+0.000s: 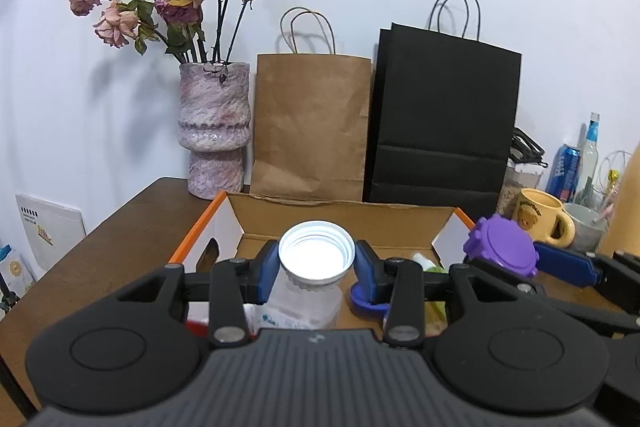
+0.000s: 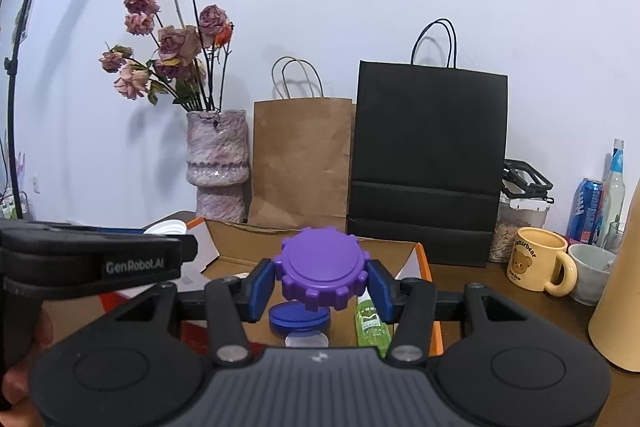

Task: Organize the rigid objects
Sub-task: 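Lift and carry the white cap and purple lid over the box with both grippers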

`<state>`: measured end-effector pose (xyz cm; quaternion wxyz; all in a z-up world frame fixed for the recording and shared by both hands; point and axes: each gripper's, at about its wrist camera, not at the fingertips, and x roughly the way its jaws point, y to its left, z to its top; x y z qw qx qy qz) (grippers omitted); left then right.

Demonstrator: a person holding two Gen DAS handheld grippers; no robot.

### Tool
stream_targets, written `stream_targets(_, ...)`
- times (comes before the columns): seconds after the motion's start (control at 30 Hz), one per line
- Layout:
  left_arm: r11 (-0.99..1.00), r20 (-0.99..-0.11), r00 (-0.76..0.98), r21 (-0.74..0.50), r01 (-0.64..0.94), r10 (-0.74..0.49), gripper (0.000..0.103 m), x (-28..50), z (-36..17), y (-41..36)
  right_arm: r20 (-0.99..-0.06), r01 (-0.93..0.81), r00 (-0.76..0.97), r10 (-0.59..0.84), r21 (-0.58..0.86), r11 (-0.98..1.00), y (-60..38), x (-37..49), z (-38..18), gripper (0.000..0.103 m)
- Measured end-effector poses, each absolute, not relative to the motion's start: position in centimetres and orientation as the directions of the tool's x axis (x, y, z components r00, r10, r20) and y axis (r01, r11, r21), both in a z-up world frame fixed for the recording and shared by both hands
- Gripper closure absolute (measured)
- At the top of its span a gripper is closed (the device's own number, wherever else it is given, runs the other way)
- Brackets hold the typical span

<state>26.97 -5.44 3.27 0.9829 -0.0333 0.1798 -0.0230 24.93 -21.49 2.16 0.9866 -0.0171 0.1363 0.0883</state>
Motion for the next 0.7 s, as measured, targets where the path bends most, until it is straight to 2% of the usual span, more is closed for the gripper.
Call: stream_targets(0.7,0.996,-0.354,0.935,-0.088,-0.007,-0.025,0.062,32.8,3.3,-4.9,-0.277,-0.188,0.944,0.179,-0.005,0.982,-21.0,30.5,2.1,0.053)
